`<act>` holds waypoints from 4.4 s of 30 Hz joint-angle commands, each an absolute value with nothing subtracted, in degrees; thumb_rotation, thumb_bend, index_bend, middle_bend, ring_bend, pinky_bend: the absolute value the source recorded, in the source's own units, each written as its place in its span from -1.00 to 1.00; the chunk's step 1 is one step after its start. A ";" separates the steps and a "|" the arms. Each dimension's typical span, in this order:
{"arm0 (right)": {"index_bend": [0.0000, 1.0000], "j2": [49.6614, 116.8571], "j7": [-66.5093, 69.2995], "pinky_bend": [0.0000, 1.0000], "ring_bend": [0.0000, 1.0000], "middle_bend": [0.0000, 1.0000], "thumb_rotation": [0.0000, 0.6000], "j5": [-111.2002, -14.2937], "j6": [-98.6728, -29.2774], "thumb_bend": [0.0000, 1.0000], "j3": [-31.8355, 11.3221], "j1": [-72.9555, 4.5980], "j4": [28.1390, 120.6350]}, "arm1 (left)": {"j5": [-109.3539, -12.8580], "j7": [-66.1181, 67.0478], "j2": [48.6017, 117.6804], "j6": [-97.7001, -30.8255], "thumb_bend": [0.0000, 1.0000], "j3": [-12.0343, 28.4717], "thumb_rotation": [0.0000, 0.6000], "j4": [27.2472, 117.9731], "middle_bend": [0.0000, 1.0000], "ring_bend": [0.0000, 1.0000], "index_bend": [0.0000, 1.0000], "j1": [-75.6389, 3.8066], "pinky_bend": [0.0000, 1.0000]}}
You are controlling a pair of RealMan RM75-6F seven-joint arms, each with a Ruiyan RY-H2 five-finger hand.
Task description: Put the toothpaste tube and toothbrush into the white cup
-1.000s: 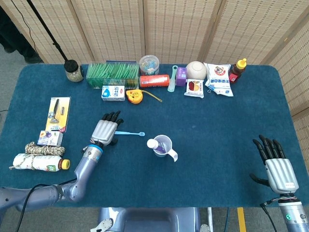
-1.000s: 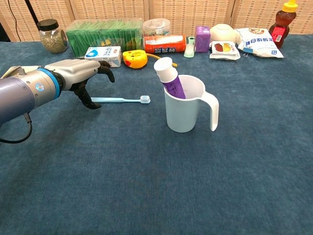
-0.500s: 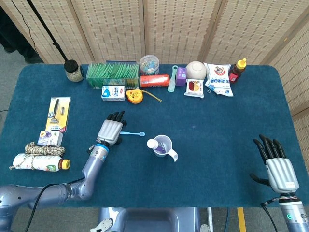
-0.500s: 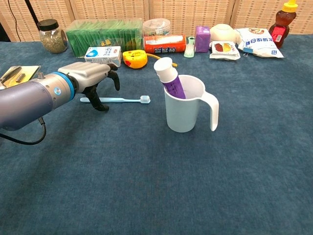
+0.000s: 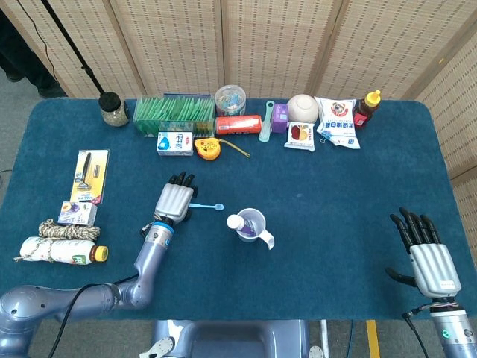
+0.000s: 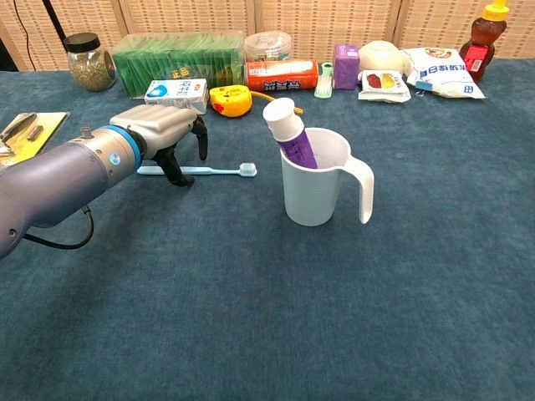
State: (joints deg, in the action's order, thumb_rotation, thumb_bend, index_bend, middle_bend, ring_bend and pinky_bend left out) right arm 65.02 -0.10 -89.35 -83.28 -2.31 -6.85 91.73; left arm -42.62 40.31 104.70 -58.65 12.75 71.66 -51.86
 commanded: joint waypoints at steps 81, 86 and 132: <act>-1.00 65.28 -0.74 -1.00 -1.00 -1.00 1.00 -89.57 -82.24 -1.00 -1.73 -7.36 92.06 | -70.79 -17.38 91.91 -60.08 -0.26 20.59 1.00 102.46 -0.64 -0.91 0.10 -43.63 -0.66; -1.00 65.19 -0.58 -1.00 -1.00 -1.00 1.00 -89.50 -82.44 -1.00 -1.80 -7.28 92.07 | -66.09 -14.65 94.53 -58.27 -0.26 21.50 1.00 103.54 -0.64 -0.91 0.09 -45.80 -0.66; -1.00 64.75 2.06 -1.00 -1.00 -1.00 1.00 -89.53 -81.91 -1.00 -1.74 -7.64 90.95 | -58.04 -11.49 108.43 -53.90 -0.26 23.77 1.00 90.05 -0.64 -0.93 0.07 -52.71 -0.66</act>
